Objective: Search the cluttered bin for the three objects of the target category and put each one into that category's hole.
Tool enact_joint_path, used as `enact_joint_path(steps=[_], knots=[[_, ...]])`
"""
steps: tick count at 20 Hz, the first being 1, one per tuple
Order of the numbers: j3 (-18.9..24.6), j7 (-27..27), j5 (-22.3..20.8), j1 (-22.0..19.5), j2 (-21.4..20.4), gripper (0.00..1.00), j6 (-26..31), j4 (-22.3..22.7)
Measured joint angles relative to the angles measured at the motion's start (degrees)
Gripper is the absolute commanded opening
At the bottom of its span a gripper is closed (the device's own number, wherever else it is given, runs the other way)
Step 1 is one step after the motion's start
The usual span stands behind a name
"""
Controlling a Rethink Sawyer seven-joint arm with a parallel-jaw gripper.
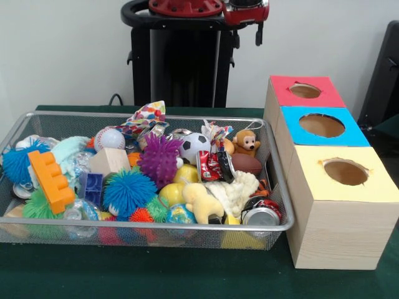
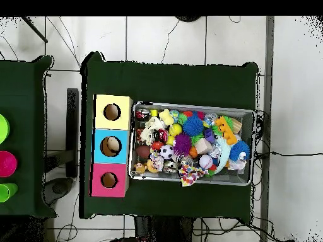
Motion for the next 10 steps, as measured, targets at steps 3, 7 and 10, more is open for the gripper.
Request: enact_joint_path(steps=[3,7,10], knots=[[-1.69,0.0,-0.02,1.73,0.09,1.0,0.01,0.44],[-3.62,0.0,-0.09,3.55,1.01,1.0,0.0,1.18],[-5.31,0.0,-0.55,4.68,3.33,1.0,0.0,1.62]])
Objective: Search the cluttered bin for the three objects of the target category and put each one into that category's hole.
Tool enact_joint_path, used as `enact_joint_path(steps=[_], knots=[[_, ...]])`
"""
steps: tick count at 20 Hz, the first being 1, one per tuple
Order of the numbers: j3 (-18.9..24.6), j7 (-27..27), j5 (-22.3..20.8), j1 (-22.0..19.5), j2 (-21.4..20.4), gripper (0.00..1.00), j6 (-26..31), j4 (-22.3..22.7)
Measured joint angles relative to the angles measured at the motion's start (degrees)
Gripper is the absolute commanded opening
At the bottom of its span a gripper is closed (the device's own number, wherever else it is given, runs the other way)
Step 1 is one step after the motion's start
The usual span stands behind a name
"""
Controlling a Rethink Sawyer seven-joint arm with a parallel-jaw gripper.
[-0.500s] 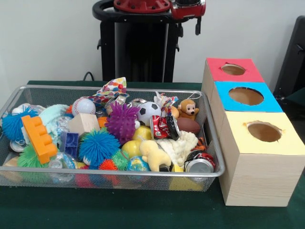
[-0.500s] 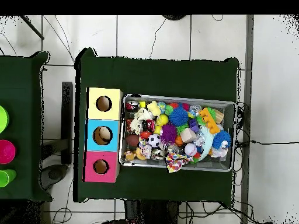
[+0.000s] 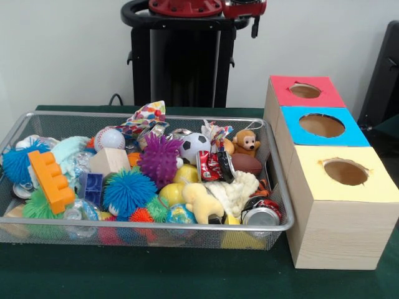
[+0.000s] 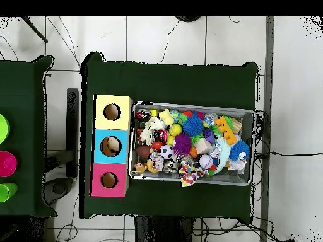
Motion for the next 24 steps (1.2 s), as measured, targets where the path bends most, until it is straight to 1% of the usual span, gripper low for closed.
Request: enact_joint_path(steps=[2,6,7,10,14,15,19,24], knots=[[-0.35,0.0,-0.16,0.24,0.87,1.0,0.0,-0.01],[-1.22,0.0,-0.56,0.79,3.67,1.0,-0.01,-0.03],[-1.55,0.0,-0.8,0.9,5.1,1.0,-0.05,-0.04],[-1.71,0.0,-1.09,0.92,6.8,1.0,-0.75,-0.13],[-1.71,0.0,-1.52,0.92,9.44,1.0,-3.99,-0.99],[-1.71,0.0,-1.74,0.92,10.64,1.0,-6.08,-1.5],[-1.72,0.0,-2.09,0.92,13.09,1.0,-10.0,-2.53],[-1.8,0.0,-2.27,0.91,15.75,1.0,-12.02,-3.98]])
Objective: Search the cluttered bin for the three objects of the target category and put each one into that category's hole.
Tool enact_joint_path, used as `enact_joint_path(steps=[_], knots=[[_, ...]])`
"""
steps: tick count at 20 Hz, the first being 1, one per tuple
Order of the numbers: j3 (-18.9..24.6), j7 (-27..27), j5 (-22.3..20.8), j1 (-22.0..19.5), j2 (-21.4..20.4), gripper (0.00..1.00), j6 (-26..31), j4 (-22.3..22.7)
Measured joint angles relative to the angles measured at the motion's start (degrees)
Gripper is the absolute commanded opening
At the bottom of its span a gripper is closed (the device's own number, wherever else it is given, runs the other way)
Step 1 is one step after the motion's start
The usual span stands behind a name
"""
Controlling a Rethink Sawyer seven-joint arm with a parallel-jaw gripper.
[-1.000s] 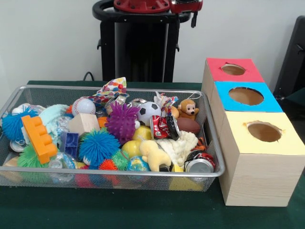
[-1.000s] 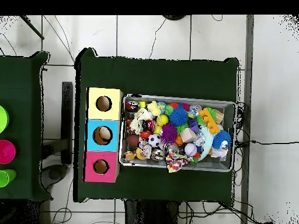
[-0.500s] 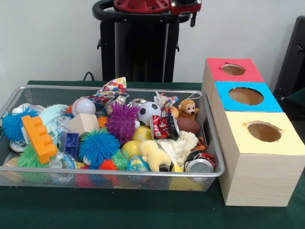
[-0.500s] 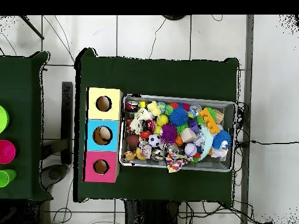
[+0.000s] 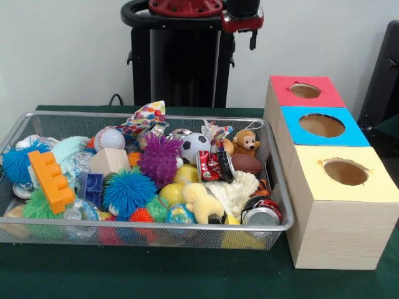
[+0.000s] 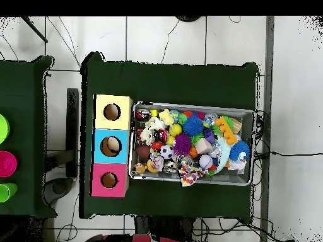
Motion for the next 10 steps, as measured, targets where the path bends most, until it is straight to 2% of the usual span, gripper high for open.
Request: enact_joint_path(steps=[10], knots=[[-0.02,0.04,0.02,-0.64,4.63,1.0,-3.29,-2.34]])
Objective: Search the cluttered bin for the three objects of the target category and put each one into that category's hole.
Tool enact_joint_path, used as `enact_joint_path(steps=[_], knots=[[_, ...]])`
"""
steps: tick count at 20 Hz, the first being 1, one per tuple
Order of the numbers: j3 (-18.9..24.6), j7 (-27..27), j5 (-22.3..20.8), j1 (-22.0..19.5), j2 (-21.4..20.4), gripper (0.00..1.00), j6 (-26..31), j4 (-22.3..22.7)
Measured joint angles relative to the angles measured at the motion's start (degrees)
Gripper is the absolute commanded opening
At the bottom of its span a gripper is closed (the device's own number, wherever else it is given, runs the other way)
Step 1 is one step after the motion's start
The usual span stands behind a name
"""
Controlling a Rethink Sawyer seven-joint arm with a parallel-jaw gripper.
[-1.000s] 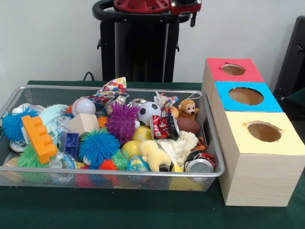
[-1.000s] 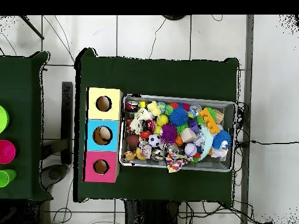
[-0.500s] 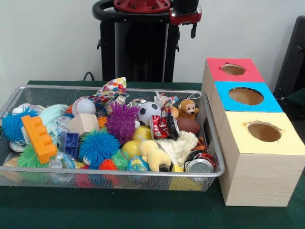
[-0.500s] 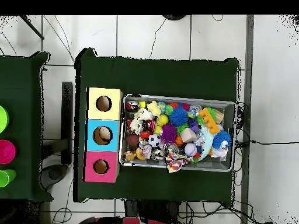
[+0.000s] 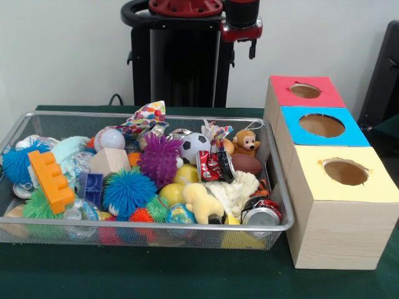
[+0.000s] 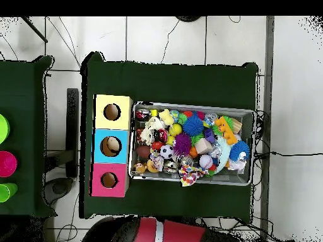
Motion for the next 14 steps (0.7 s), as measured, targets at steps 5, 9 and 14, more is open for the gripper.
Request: enact_joint_path(steps=[5,9,14], knots=[[-0.67,0.0,0.01,-0.98,2.92,1.0,-1.46,-1.94],[-0.79,0.0,0.01,-2.01,4.11,1.0,-1.55,-2.83],[-1.17,0.0,0.04,-4.08,6.06,1.0,-1.56,-4.85]])
